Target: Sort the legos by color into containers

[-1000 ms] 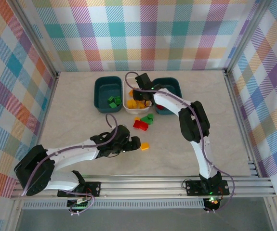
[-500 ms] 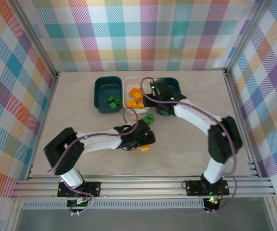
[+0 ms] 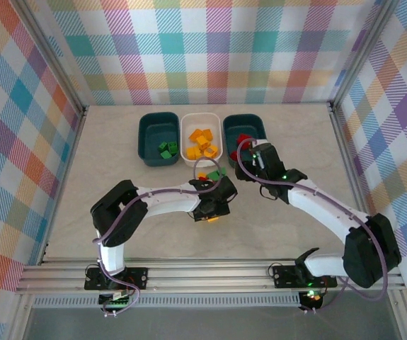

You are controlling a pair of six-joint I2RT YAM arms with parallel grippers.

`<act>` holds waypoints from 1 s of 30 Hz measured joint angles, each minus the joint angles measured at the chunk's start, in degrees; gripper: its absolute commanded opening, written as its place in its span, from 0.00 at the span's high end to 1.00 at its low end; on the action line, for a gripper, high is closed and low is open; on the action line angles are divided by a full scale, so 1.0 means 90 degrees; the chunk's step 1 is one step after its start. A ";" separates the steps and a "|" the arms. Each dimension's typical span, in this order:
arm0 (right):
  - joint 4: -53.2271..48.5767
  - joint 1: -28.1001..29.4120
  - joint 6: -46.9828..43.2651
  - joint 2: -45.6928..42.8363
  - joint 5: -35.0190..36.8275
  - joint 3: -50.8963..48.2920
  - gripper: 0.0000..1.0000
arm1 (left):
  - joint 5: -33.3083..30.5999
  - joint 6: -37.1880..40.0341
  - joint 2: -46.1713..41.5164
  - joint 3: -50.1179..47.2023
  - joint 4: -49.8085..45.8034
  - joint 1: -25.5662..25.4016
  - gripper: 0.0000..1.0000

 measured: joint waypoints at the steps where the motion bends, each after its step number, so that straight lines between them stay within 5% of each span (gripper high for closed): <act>1: -0.0007 0.0000 0.0005 -0.0083 0.0029 -0.0080 0.25 | -0.0019 -0.0005 0.0075 0.0063 -0.0102 -0.0002 0.29; 14: -0.0044 -0.0056 0.0027 -0.0651 0.0160 -0.0345 0.25 | -0.0170 -0.0068 0.0352 0.0449 -0.0753 -0.0002 0.55; 30: -0.0046 -0.0090 0.0056 -0.0673 0.0209 -0.0432 0.25 | -0.0359 0.0308 0.0287 0.0486 -0.0772 -0.0032 0.57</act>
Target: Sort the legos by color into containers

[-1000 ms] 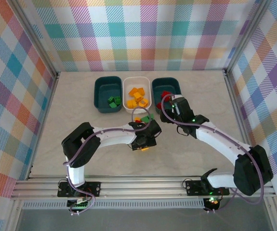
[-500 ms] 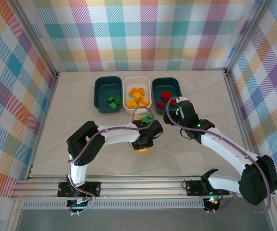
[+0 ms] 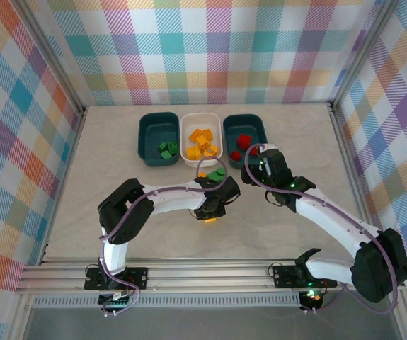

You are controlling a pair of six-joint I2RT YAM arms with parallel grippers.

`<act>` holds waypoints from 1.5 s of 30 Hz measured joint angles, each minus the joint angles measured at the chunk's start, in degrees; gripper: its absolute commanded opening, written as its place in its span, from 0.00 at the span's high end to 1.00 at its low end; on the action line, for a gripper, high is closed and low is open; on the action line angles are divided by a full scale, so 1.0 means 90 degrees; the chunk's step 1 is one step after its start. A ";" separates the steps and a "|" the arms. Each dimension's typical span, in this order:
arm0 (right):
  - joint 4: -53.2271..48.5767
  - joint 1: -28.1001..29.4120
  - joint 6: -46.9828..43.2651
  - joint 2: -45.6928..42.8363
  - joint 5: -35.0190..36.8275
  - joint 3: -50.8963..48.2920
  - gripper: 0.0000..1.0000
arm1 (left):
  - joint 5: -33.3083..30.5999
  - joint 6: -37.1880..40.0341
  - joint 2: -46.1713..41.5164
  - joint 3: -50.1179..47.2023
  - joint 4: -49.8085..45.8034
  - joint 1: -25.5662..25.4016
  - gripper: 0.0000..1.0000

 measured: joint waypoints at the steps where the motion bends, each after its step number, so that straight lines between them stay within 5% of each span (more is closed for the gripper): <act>1: 0.0000 0.0000 0.0017 0.0000 0.0027 0.0000 0.25 | -0.0046 0.0068 -0.0046 0.0000 -0.0015 0.0000 0.57; 8: -0.0024 -0.0214 0.0209 -0.0002 0.0095 -0.0010 0.25 | -0.0107 0.0721 -0.0629 0.0386 -0.0044 0.0522 0.57; 15: -0.0036 -0.0447 0.0408 -0.0041 -0.0022 -0.0134 0.25 | 0.0012 0.1710 -0.0556 0.1838 -0.0197 0.1991 0.57; 24: 0.0061 -0.0457 0.0476 -0.0039 -0.0474 -0.0204 0.25 | 0.0083 0.2710 0.2006 0.5391 -0.0869 0.3036 0.57; 31: 0.0158 -0.0457 0.0476 -0.0027 -0.0935 -0.0216 0.24 | 0.0508 0.2705 0.3145 0.6312 -0.1282 0.3388 0.55; 35: 0.0274 -0.0386 0.0481 0.0177 -0.1205 -0.0214 0.20 | 0.0714 0.2669 0.3147 0.6441 -0.1343 0.3507 0.42; 39: 0.0306 0.0095 0.0466 0.0801 -0.1316 -0.0002 0.18 | 0.0942 0.2715 0.3157 0.6448 -0.1353 0.3521 0.19; 43: 0.0299 0.0823 0.0340 0.1746 -0.1321 0.0573 0.23 | 0.1362 0.2815 0.3150 0.6460 -0.1345 0.3521 0.01; 45: 0.0287 0.1088 0.0228 0.2205 -0.1316 0.0891 0.27 | 0.1593 0.2905 0.3106 0.6458 -0.1343 0.3521 0.00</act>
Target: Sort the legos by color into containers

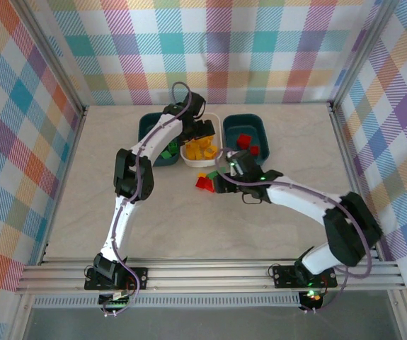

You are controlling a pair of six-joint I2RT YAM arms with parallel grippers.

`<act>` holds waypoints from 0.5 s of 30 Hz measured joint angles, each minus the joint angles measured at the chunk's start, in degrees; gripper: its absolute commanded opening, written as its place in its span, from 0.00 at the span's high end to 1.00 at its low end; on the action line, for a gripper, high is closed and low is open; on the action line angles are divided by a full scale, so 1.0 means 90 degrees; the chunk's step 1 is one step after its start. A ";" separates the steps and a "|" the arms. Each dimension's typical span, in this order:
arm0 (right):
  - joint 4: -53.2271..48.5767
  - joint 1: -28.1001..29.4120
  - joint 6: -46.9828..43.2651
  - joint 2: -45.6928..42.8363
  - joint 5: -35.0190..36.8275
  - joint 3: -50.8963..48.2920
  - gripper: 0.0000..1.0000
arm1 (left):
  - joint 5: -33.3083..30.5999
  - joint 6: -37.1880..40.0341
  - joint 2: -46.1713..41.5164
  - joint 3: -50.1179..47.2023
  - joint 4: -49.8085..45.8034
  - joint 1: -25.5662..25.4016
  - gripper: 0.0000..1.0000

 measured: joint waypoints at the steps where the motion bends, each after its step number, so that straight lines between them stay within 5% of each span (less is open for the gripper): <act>1: -0.0005 0.0124 -0.0075 0.0221 0.0015 0.0155 0.29 | 0.0131 0.0027 -0.0061 -0.0039 0.0012 0.0000 0.00; 6: -0.0049 0.0398 -0.0347 0.1039 0.0109 0.0714 0.32 | 0.0670 0.0112 -0.1426 -0.1413 0.0522 0.0000 0.00; 15: -0.0165 0.0427 -0.0529 0.1855 0.0216 0.1263 0.35 | 0.1001 -0.0039 -0.6001 -0.6516 0.2722 0.0000 0.00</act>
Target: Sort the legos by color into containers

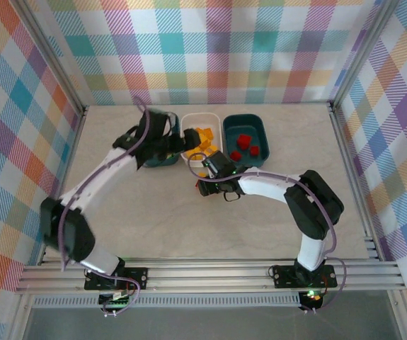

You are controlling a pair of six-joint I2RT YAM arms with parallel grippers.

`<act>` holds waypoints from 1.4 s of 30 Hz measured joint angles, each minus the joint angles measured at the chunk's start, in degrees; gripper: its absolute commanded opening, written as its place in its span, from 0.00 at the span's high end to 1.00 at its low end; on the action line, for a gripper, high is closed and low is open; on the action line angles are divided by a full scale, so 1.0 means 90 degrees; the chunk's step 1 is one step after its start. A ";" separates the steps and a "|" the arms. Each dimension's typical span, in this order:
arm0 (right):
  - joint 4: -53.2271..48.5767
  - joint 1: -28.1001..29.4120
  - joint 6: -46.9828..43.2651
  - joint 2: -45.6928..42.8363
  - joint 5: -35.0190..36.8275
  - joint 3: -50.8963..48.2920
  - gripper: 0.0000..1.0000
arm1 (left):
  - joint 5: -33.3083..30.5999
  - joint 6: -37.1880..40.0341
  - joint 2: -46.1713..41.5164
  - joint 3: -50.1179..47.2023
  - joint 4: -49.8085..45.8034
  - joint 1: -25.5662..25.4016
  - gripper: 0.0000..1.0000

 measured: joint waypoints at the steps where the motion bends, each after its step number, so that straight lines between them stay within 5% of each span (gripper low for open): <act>1: 0.0000 0.0000 -0.0036 0.0034 0.0034 0.0063 0.36 | 0.0041 -0.0061 -0.0289 -0.0491 0.0185 0.0000 0.00; 6: -0.0075 0.0070 -0.0267 0.0216 0.0238 0.0233 0.40 | 0.0274 -0.0544 -0.1321 -0.2567 0.1069 0.0000 0.00; 10: -0.0070 0.0202 -0.0282 0.0221 0.0221 0.0243 0.44 | 0.0248 -0.0600 -0.2256 -0.3252 0.0838 0.0000 0.00; 23: -0.0318 0.0651 -0.0260 0.0240 0.0022 0.0131 0.42 | -0.0090 -0.0590 -0.2982 -0.3330 0.0580 0.0000 0.00; 42: -0.0325 0.0648 -0.0112 0.0384 0.0294 0.0219 0.69 | -0.0408 -0.0274 -0.3553 -0.3546 -0.0080 0.0000 0.00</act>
